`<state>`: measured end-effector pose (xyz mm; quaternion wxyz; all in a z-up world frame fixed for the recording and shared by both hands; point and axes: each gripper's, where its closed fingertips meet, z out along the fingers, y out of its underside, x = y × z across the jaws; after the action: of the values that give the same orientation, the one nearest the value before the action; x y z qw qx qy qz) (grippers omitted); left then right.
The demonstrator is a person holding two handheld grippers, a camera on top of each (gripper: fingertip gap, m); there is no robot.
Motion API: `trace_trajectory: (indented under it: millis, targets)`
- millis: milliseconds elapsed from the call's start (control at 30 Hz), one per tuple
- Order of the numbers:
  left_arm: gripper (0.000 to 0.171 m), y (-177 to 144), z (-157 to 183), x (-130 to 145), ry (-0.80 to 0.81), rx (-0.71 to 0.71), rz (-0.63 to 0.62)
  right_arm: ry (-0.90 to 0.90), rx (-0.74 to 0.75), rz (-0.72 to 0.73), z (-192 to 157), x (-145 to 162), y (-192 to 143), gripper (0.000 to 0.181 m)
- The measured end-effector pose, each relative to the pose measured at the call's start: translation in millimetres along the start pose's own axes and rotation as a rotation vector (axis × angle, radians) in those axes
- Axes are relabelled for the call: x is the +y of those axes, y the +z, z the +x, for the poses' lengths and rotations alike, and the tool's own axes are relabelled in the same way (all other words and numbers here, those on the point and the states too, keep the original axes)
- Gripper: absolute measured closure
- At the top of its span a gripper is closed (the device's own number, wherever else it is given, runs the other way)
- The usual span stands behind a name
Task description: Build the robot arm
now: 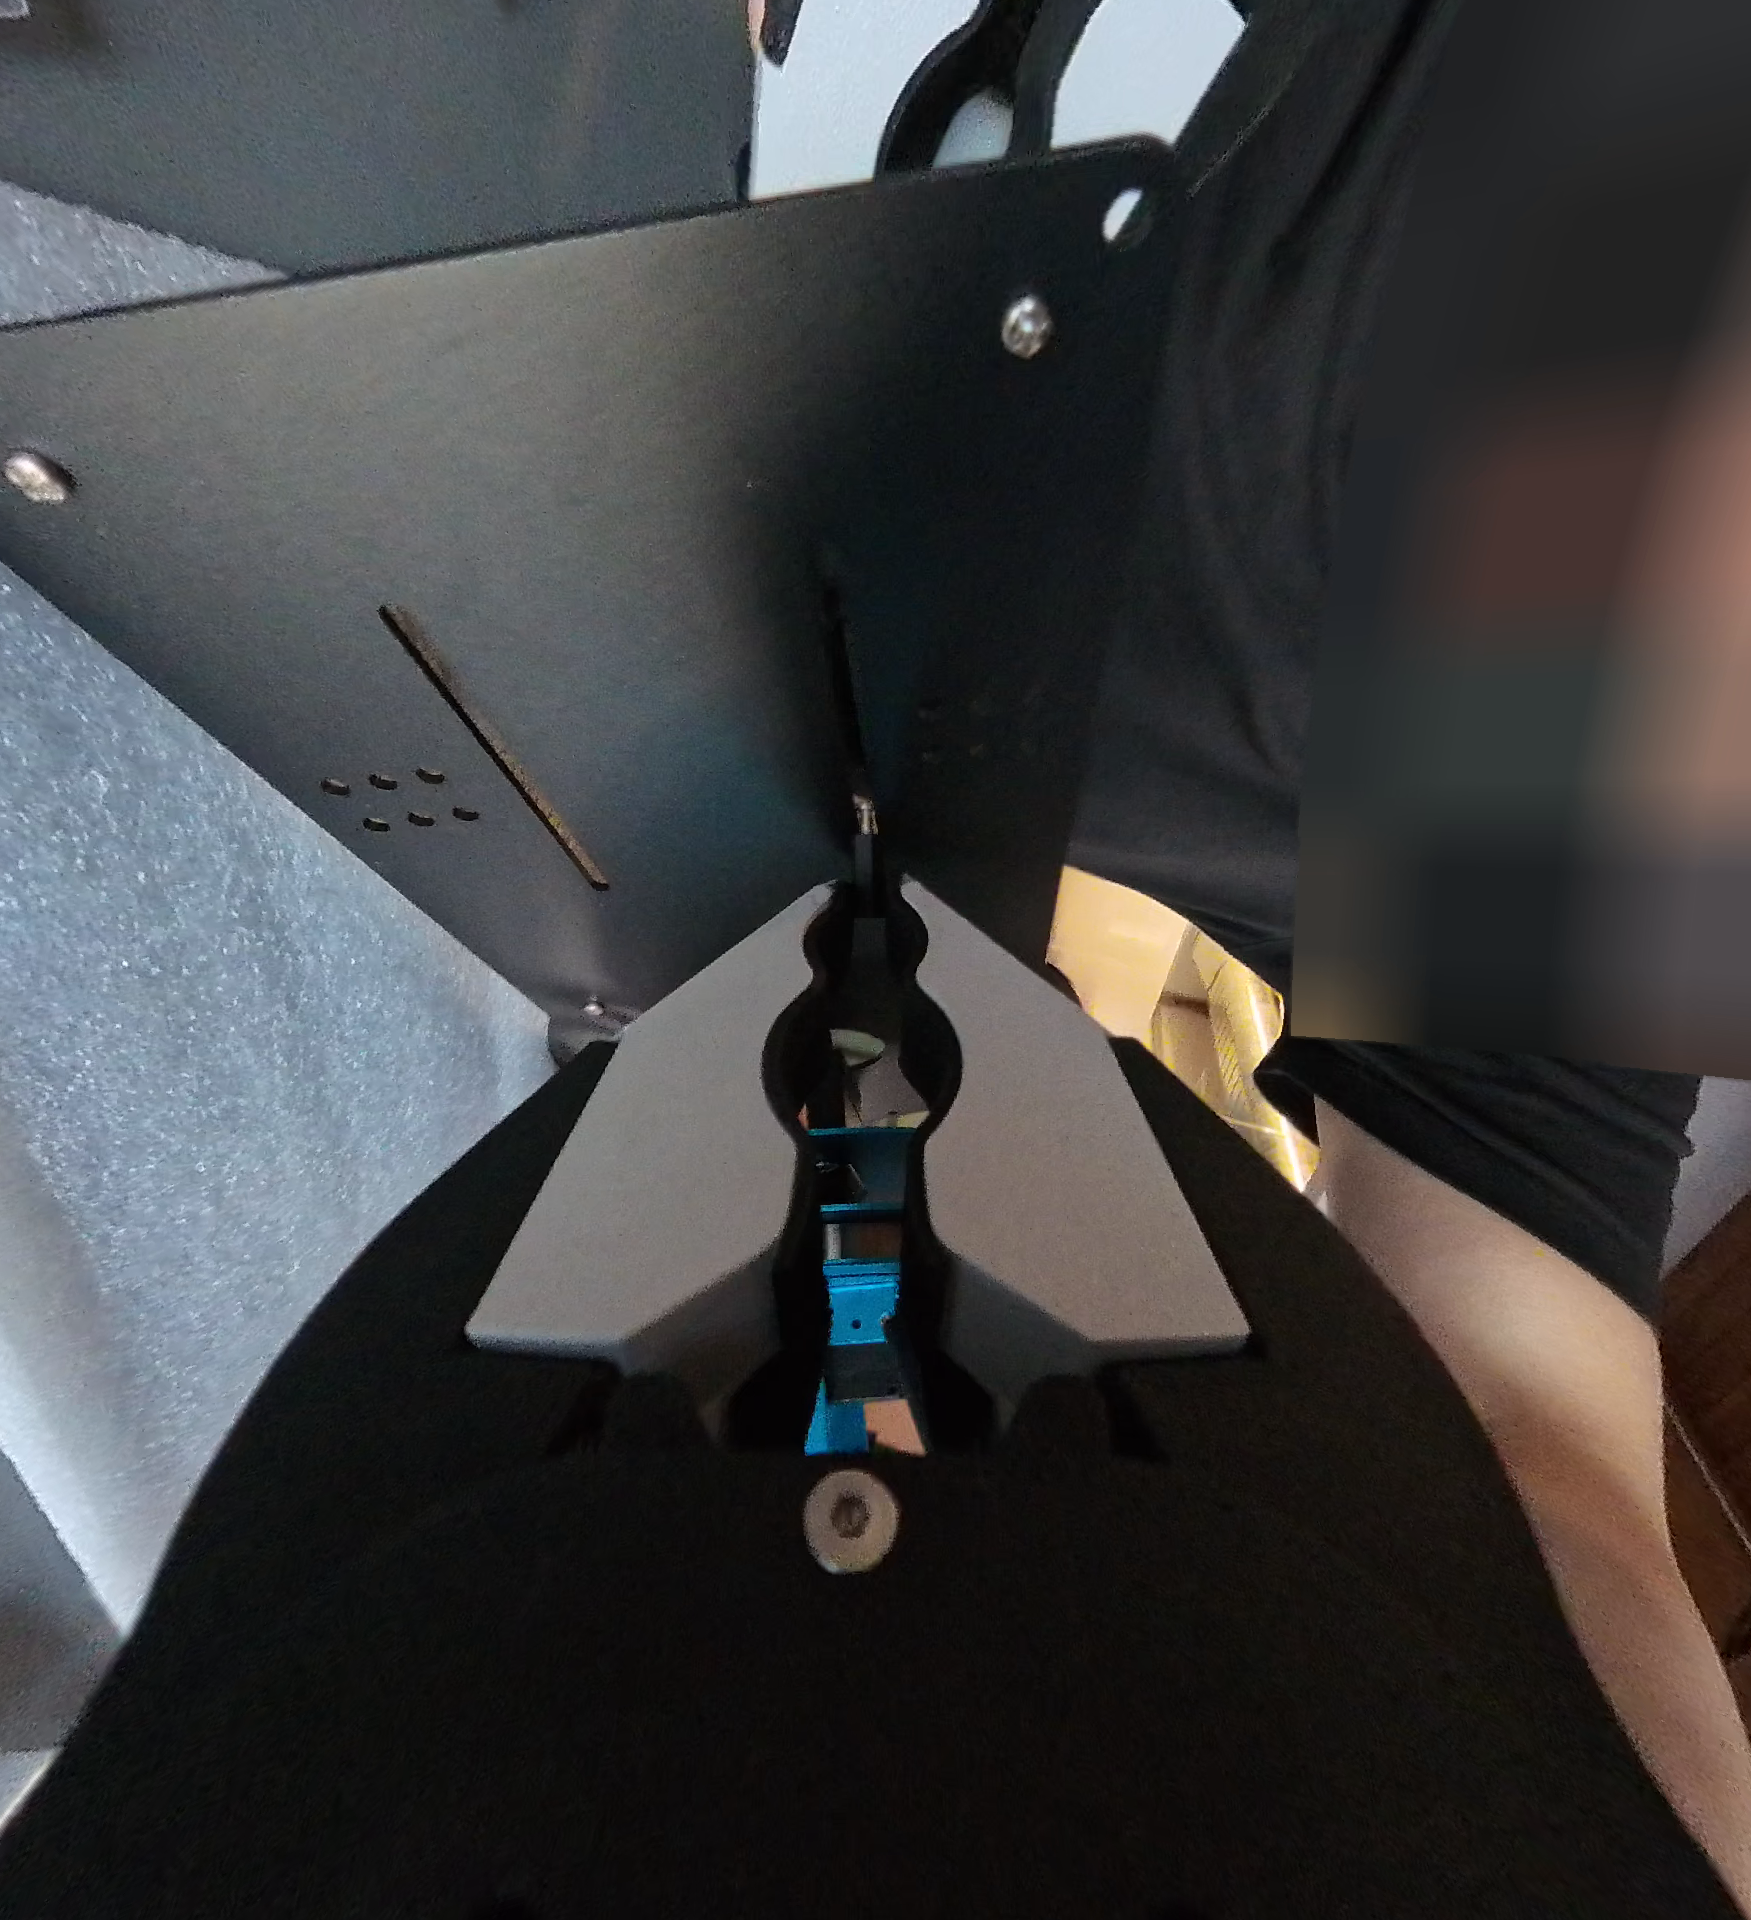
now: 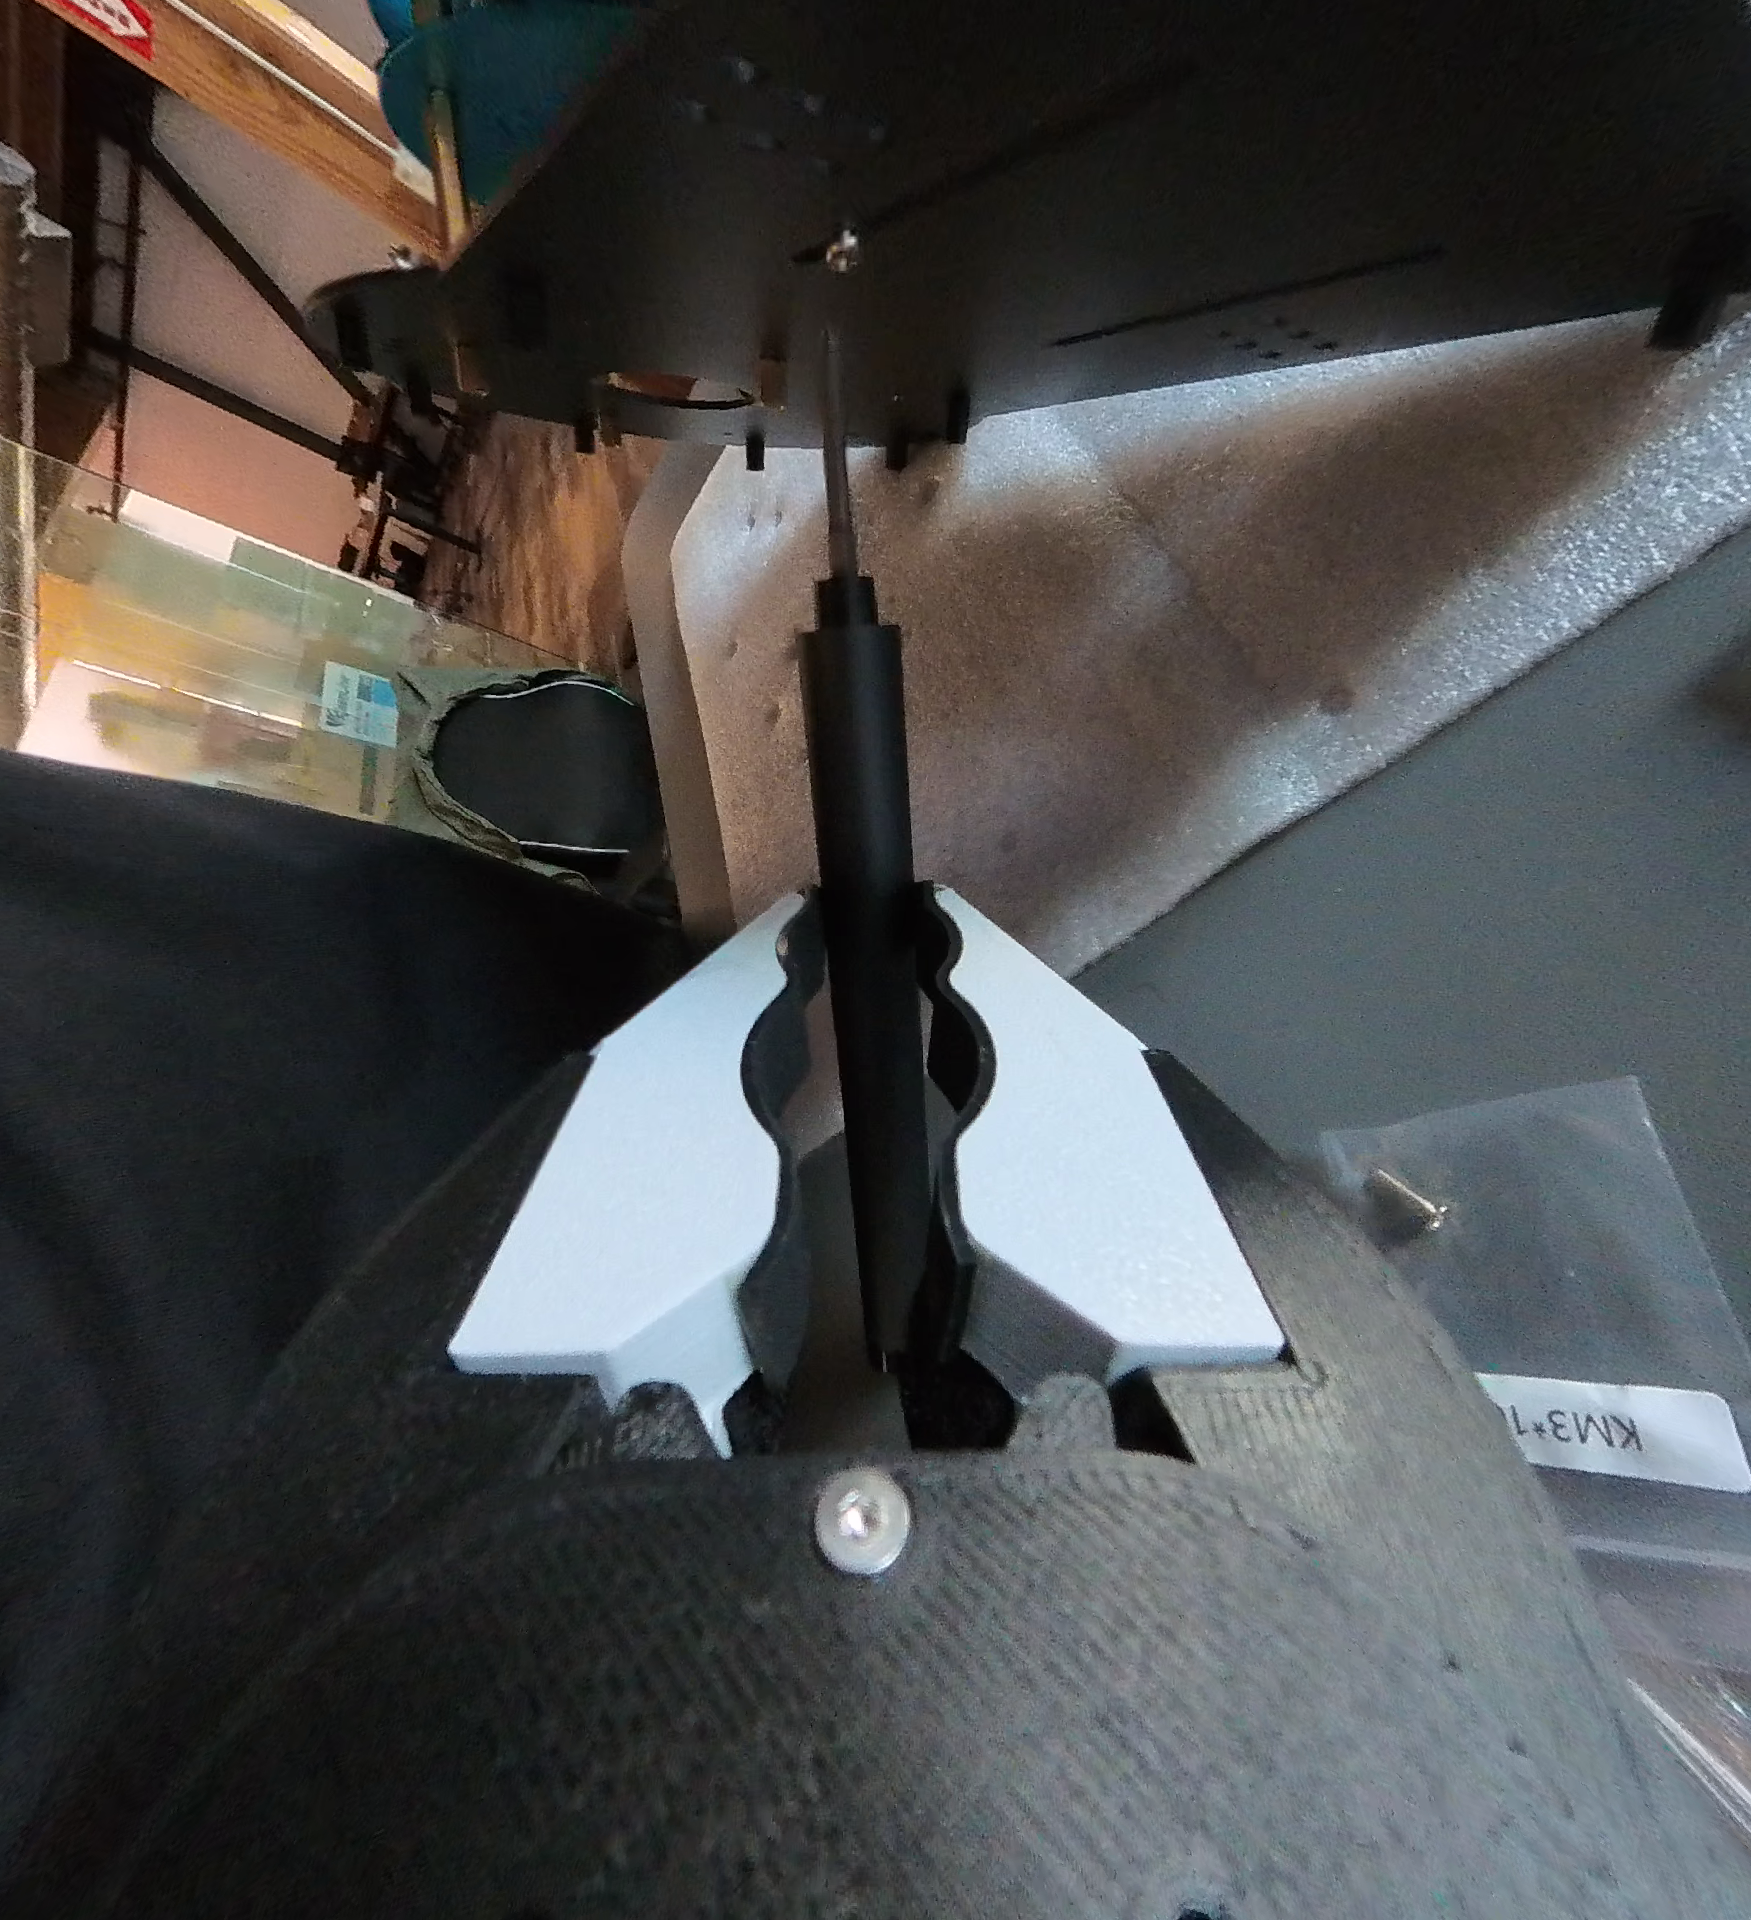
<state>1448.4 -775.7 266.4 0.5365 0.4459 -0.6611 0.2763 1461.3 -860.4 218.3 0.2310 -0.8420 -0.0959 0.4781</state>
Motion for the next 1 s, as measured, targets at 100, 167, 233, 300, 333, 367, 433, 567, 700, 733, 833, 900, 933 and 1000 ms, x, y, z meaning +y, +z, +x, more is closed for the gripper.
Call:
trace_trajectory:
  millis: [100, 167, 233, 300, 333, 367, 433, 567, 700, 733, 833, 900, 933, 1000]
  targets:
    - [0.168, -0.5, -0.4, -0.3, 0.015, -0.028, -0.039, -0.011, 0.014, -0.013, 0.6, 1.2, 1.7, 0.165]
    - [0.168, -0.7, -0.5, -0.4, 0.014, -0.041, -0.066, -0.012, 0.012, -0.008, -0.5, -0.3, 2.6, 0.165]
    - [0.168, -1.0, -0.4, -0.6, 0.011, -0.052, -0.086, -0.011, 0.019, -0.008, -0.1, -1.0, 2.1, 0.165]
    - [0.168, -1.1, -0.4, -0.8, 0.01, -0.06, -0.098, -0.014, 0.03, -0.006, 1.4, -1.6, 1.0, 0.165]
    - [0.168, -1.1, -0.4, -0.7, 0.011, -0.063, -0.102, -0.014, 0.033, -0.008, 2.1, -1.5, 0.7, 0.165]
    - [0.168, -1.1, -0.3, -0.6, 0.012, -0.065, -0.106, -0.015, 0.034, -0.009, 2.2, -1.7, 0.5, 0.165]
    - [0.168, -1.1, -0.4, -0.6, 0.009, -0.066, -0.111, -0.018, 0.034, -0.011, 2.0, -2.5, 0.5, 0.165]
    - [0.168, -1.2, -0.5, -0.7, 0.012, -0.074, -0.128, -0.024, 0.044, -0.011, 4.4, -5.9, -0.2, 0.165]
    - [0.168, -1.3, -0.5, -0.9, 0.013, -0.077, -0.139, -0.033, 0.046, -0.027, 4.4, -6.3, 1.2, 0.165]
    - [0.168, -1.2, -0.4, -0.8, 0.013, -0.078, -0.14, -0.035, 0.047, -0.028, 4.3, -6.5, 1.6, 0.165]
    - [0.169, -1.2, -0.4, -0.9, 0.015, -0.079, -0.139, -0.035, 0.046, -0.034, 4.7, -6.2, 1.9, 0.165]
    - [0.168, -1.2, -0.3, -0.8, 0.015, -0.078, -0.14, -0.031, 0.047, -0.035, 5.4, -6.1, 1.6, 0.165]
    - [0.169, -1.2, -0.4, -0.8, 0.016, -0.078, -0.139, -0.03, 0.047, -0.036, 5.8, -5.9, 1.5, 0.165]
    - [0.168, -1.1, -0.4, -0.8, 0.017, -0.077, -0.14, -0.031, 0.047, -0.035, 5.7, -6.0, 1.6, 0.165]
